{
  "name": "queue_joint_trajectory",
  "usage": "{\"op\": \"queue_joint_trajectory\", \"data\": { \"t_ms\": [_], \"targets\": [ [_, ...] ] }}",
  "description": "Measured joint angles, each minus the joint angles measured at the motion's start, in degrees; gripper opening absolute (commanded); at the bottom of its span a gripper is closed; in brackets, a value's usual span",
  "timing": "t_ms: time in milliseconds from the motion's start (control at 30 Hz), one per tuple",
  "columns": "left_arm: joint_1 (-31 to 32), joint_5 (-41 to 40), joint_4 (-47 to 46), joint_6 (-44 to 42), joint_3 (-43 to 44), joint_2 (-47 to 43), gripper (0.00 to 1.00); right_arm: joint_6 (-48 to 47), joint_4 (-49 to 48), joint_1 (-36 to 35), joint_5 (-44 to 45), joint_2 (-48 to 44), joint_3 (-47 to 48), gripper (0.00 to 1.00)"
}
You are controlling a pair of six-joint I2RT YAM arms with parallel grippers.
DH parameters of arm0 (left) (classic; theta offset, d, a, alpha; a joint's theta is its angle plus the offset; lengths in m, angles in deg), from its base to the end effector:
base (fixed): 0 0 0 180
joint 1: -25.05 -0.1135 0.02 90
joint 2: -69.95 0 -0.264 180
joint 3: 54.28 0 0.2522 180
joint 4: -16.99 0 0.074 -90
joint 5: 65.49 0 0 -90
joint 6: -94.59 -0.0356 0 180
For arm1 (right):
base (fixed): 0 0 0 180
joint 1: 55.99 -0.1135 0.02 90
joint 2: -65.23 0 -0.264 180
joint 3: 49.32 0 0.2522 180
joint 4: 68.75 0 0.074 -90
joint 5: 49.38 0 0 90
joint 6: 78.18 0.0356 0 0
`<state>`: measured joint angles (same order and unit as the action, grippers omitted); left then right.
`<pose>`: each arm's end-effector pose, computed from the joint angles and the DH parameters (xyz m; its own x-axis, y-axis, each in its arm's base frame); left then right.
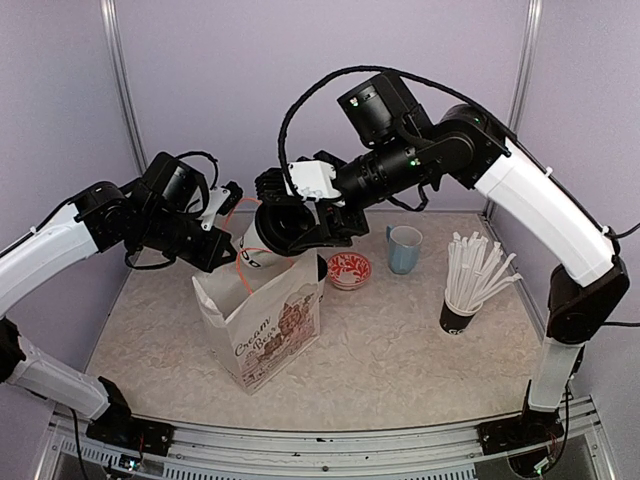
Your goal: Pack the takeout coffee
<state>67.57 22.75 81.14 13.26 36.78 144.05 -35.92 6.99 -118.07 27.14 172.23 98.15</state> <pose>0.1949 -0.1772 0.3606 -0.6340 0.3770 -0.6752 0.5711 0.8170 -0.0802 0.1695 0.3376 0.4669 0.5201 -0.5557 -0.6487 -0.8379 -0.1845 -0.5137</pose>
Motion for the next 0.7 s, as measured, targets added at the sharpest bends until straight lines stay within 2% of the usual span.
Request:
{"op": "queue_joint_trajectory", "data": {
  "t_ms": [233, 433, 700],
  "targets": [
    [4.2, 0.2, -1.2, -1.2, 0.8, -0.5, 0.0, -0.2, 0.3, 0.0, 2.4, 0.5, -0.6, 0.57],
    [10.1, -4.9, 2.7, -2.8, 4.0, 1.6, 0.0, -0.4, 2.4, -0.4, 2.8, 0.3, -0.9, 0.57],
    [13.4, -9.3, 4.6, -4.8, 6.0, 4.5, 0.0, -0.4, 4.7, -1.3, 3.7, -0.5, -1.3, 0.56]
  ]
}}
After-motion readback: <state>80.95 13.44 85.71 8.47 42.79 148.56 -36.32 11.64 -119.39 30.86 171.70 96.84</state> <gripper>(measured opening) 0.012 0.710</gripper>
